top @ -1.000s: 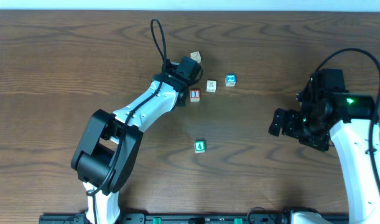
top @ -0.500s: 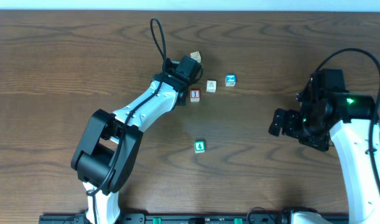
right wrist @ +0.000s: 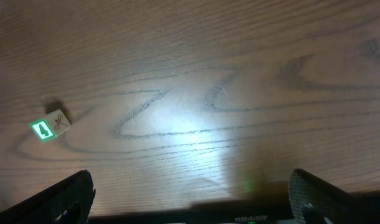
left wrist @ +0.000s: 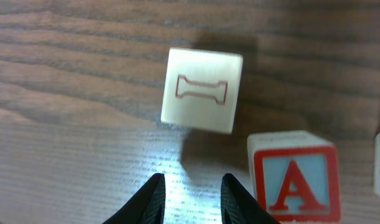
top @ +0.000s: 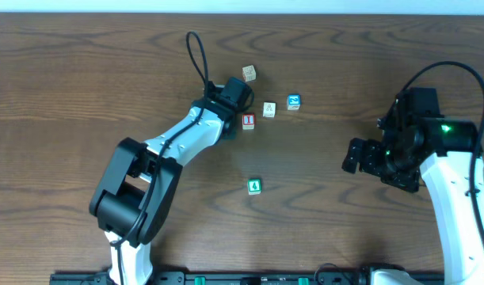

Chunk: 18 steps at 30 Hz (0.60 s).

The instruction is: Spell out Ai2

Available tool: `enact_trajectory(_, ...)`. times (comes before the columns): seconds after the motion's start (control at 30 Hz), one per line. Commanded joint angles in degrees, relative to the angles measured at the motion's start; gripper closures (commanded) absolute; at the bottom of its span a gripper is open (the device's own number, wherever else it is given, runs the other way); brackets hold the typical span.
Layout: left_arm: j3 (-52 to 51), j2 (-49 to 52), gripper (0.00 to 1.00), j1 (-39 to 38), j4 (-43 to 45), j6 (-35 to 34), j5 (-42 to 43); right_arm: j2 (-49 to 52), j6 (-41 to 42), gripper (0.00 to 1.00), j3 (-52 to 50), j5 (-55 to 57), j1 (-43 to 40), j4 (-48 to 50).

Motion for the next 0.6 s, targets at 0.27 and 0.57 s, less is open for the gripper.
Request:
enact_trajectory(0.27, -0.2, -0.9, 0.69, 3.8, 1.7, -0.7, 4.0, -0.1, 0.7, 0.01, -0.1, -0.2, -0.4, 0.2)
enact_trajectory(0.57, -0.2, -0.9, 0.68, 3.8, 4.2, -0.7, 8.0, -0.1, 0.7, 0.01, -0.1, -0.1, -0.4, 0.2)
